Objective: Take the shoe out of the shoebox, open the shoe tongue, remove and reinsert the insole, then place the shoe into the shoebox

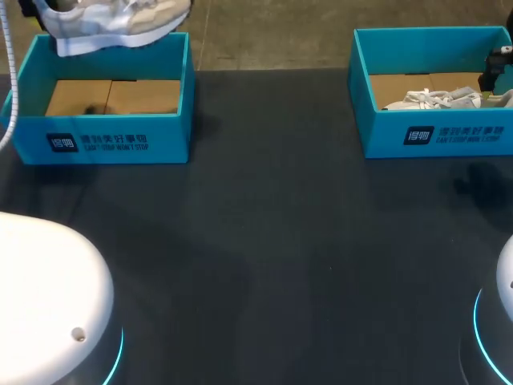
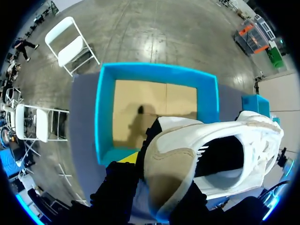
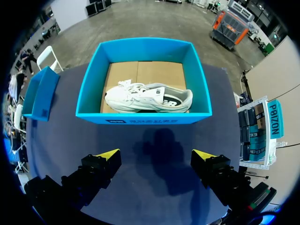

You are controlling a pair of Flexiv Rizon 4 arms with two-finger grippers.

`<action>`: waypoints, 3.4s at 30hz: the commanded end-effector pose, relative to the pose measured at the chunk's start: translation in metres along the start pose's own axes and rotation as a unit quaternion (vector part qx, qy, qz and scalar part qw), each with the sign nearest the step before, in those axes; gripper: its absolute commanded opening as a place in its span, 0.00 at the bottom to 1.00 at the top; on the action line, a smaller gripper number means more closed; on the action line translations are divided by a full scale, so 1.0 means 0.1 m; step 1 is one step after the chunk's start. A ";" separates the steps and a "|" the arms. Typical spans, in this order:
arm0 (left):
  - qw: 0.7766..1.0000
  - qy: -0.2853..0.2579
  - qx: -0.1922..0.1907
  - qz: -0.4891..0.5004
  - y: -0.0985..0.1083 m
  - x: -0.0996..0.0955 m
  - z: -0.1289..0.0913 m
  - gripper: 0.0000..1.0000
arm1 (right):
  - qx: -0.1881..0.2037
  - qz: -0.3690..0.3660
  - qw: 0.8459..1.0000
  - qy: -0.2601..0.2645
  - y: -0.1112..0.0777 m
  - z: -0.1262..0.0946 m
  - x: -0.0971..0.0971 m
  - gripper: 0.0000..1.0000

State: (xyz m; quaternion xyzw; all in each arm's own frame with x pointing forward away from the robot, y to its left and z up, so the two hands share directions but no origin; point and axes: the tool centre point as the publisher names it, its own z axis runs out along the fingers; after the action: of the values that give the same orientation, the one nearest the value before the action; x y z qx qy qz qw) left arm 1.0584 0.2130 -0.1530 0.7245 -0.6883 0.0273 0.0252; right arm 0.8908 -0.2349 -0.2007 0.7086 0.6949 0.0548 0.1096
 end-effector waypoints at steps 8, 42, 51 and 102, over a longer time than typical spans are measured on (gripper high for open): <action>1.000 -0.005 0.006 -0.005 0.70 0.68 0.02 0.00 | -0.001 0.000 1.000 0.000 -0.01 0.00 0.00 1.00; 0.995 -0.013 -0.093 0.029 2.45 2.23 0.42 0.00 | -0.001 0.000 1.000 0.000 -0.01 0.00 0.00 1.00; 0.993 -0.013 -0.106 0.047 2.89 2.49 0.51 0.00 | -0.001 0.000 1.000 0.000 -0.01 0.00 0.00 1.00; 0.992 -0.077 -0.102 0.014 3.44 2.63 1.46 0.00 | -0.001 0.000 1.000 0.000 -0.01 0.00 0.00 1.00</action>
State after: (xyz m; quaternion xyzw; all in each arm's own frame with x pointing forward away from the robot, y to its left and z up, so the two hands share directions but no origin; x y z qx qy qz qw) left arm 0.7328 -0.0669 -0.2663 0.7084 -0.6974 -0.0968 0.0501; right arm 0.8908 -0.2349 -0.2007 0.7086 0.6949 0.0548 0.1096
